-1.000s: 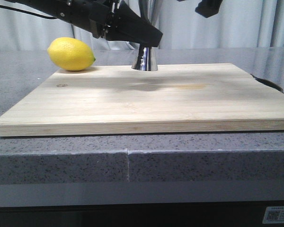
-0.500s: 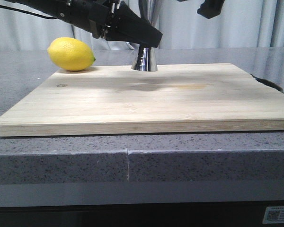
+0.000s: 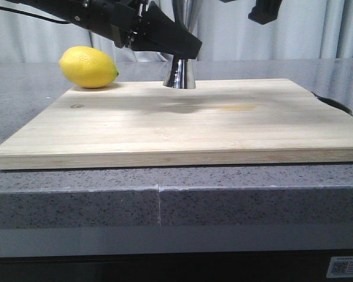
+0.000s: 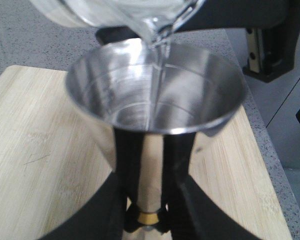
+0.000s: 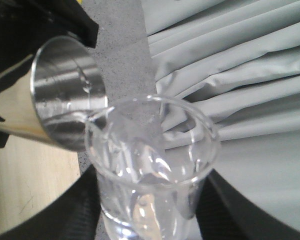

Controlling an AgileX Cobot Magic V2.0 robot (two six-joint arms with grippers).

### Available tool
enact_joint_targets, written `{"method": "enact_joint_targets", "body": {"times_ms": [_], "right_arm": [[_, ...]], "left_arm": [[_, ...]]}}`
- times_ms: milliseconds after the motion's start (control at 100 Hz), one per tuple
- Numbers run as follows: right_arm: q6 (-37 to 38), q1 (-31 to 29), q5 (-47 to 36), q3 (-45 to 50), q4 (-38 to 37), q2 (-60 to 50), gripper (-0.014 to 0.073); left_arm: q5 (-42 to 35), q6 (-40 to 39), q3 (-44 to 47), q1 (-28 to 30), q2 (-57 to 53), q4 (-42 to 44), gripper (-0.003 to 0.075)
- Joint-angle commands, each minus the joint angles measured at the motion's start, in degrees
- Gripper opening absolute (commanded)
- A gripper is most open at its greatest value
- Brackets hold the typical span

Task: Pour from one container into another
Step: 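Tilt the beaker with the right gripper, pouring liquid into the jigger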

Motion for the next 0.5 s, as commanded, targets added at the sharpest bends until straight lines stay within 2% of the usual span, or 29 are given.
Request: {"method": "enact_joint_targets", "body": {"times_ms": [0,490], "right_arm": [[-0.11,-0.08,-0.66,-2.13,-0.61,-2.56,0.0237],[-0.11,-0.08,-0.43,-2.13,-2.60,-2.56,0.0237]], "left_arm": [[4.71,-0.63,-1.71,-0.66,-4.01,-4.45,0.0042],[4.71,-0.63,-1.71,-0.66,-4.01,-4.45,0.0042]]}}
